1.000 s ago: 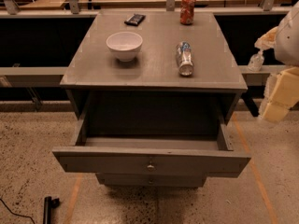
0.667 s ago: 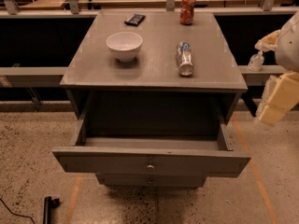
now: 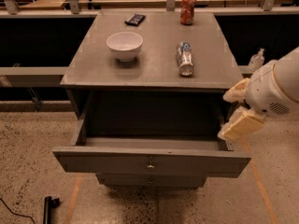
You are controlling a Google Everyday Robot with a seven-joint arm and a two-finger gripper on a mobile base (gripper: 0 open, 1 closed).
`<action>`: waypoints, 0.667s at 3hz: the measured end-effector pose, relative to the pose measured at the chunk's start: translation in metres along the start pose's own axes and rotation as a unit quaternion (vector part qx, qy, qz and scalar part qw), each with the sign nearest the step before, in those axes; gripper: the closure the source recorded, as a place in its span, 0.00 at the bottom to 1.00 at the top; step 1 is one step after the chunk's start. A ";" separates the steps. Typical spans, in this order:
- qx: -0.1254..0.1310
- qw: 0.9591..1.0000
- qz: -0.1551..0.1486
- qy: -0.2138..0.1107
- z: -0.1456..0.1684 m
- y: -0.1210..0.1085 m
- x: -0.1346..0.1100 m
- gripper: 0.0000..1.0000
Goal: Close top drawer
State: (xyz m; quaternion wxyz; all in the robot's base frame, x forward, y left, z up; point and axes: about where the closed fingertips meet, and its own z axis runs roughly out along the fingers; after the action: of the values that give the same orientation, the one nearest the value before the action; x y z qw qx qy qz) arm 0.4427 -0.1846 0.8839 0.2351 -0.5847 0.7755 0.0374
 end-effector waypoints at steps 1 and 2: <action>-0.023 0.999 0.023 -0.022 0.049 0.022 0.013 0.62; -0.021 0.999 0.023 -0.021 0.051 0.024 0.014 0.85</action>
Offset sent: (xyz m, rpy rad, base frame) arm -0.0066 0.0106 -0.0481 0.0578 0.0376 -0.0111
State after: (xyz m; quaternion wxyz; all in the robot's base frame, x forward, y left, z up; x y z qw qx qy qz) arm 0.4341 -0.1723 0.8281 0.2375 -0.5705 0.7829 0.0715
